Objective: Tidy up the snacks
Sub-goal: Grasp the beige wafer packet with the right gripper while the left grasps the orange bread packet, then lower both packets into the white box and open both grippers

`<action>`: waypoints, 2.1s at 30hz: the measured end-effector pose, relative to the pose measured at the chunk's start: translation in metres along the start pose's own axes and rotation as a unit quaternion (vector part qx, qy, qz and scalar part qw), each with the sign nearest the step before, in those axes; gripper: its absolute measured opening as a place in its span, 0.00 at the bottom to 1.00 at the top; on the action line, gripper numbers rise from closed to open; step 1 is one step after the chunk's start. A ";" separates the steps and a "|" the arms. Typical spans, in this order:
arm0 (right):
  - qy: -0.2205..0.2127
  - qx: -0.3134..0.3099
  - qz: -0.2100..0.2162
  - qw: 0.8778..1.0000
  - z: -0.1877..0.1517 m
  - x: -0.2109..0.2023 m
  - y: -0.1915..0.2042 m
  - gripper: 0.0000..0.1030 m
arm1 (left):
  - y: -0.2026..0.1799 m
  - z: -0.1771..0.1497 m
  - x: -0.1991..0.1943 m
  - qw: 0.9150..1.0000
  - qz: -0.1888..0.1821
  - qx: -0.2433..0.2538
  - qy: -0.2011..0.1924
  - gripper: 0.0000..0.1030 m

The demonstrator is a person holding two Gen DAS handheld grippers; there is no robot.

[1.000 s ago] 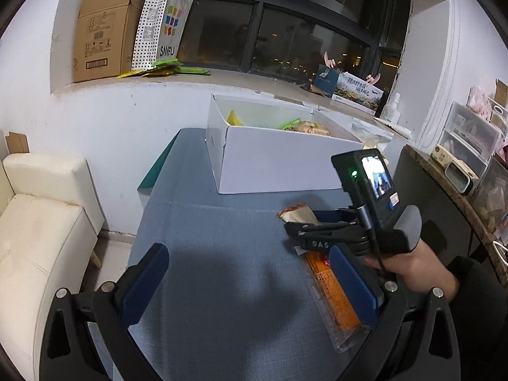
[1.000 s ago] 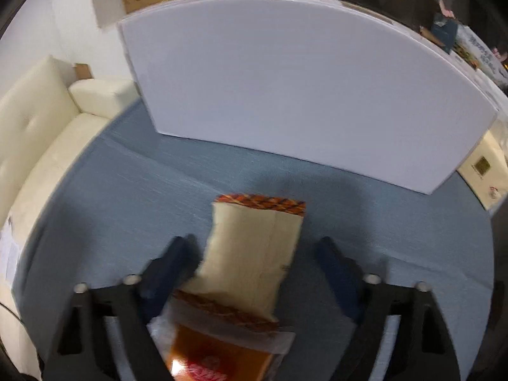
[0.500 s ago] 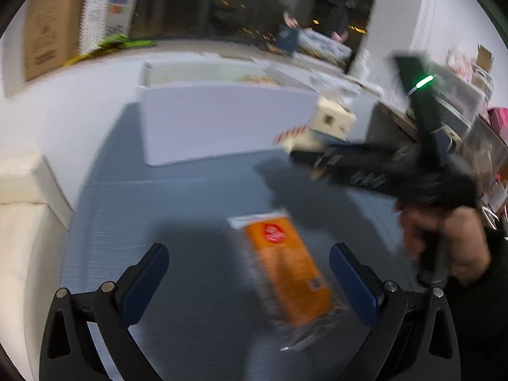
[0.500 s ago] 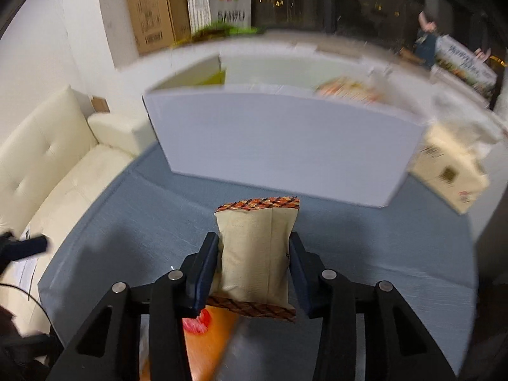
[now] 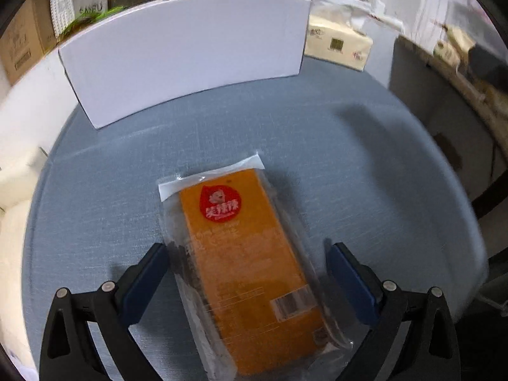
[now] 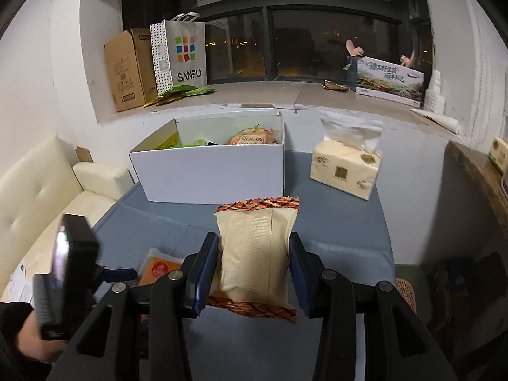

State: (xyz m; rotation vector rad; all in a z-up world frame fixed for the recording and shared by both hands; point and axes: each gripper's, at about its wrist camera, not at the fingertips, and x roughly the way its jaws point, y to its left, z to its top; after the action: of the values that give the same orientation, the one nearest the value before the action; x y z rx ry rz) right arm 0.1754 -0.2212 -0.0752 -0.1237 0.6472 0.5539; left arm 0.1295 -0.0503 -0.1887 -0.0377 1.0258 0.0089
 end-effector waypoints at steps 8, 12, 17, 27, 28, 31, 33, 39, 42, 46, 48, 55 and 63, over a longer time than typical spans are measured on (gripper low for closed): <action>0.006 0.010 0.011 1.000 -0.015 -0.004 -0.002 0.46 | 0.026 -0.011 -0.020 0.998 -0.050 -0.022 -0.038 0.57; 0.010 0.005 0.014 1.000 -0.019 -0.002 0.004 0.46 | 0.042 -0.011 -0.042 0.995 -0.056 -0.020 -0.079 0.57; 0.014 0.009 0.030 0.999 -0.018 0.005 0.009 0.46 | 0.064 -0.001 -0.076 0.988 -0.068 -0.032 -0.132 0.57; -0.007 0.050 0.106 0.993 0.054 0.041 0.007 0.46 | 0.133 0.116 -0.112 0.964 -0.102 -0.071 -0.234 0.57; -0.009 0.059 0.104 0.993 0.070 0.050 0.006 0.46 | 0.139 0.132 -0.107 0.964 -0.105 -0.076 -0.233 0.57; -0.008 0.078 0.113 0.990 0.110 0.081 0.004 0.46 | 0.151 0.178 -0.092 0.964 -0.090 -0.065 -0.244 0.57; 0.001 0.083 0.114 0.990 0.138 0.108 0.004 0.46 | 0.158 0.207 -0.076 0.968 -0.074 -0.065 -0.232 0.57; 0.014 0.058 0.087 0.994 0.191 0.161 0.007 0.46 | 0.174 0.254 -0.044 0.973 -0.066 -0.069 -0.209 0.58; 0.026 0.050 0.072 0.996 0.207 0.181 0.009 0.46 | 0.178 0.268 -0.031 0.977 -0.069 -0.063 -0.190 0.67; 0.041 0.061 0.087 0.993 0.214 0.196 0.007 0.77 | 0.179 0.262 -0.030 0.978 -0.041 -0.062 -0.193 1.00; 0.036 0.071 0.082 0.993 0.210 0.196 0.004 1.00 | 0.178 0.254 -0.035 0.978 -0.042 -0.052 -0.198 1.00; 0.020 -0.010 0.014 1.000 0.197 0.169 0.021 1.00 | 0.156 0.216 -0.087 0.965 0.011 -0.022 -0.261 1.00; -0.064 -0.106 -0.064 0.990 0.159 0.088 0.065 1.00 | 0.125 0.144 -0.155 0.948 0.022 -0.014 -0.317 1.00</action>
State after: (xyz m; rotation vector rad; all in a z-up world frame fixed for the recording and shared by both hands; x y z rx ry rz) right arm 0.2845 -0.0825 0.0022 -0.3256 0.4499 0.5010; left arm 0.1692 0.0810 0.0153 -0.0356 0.3816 0.0715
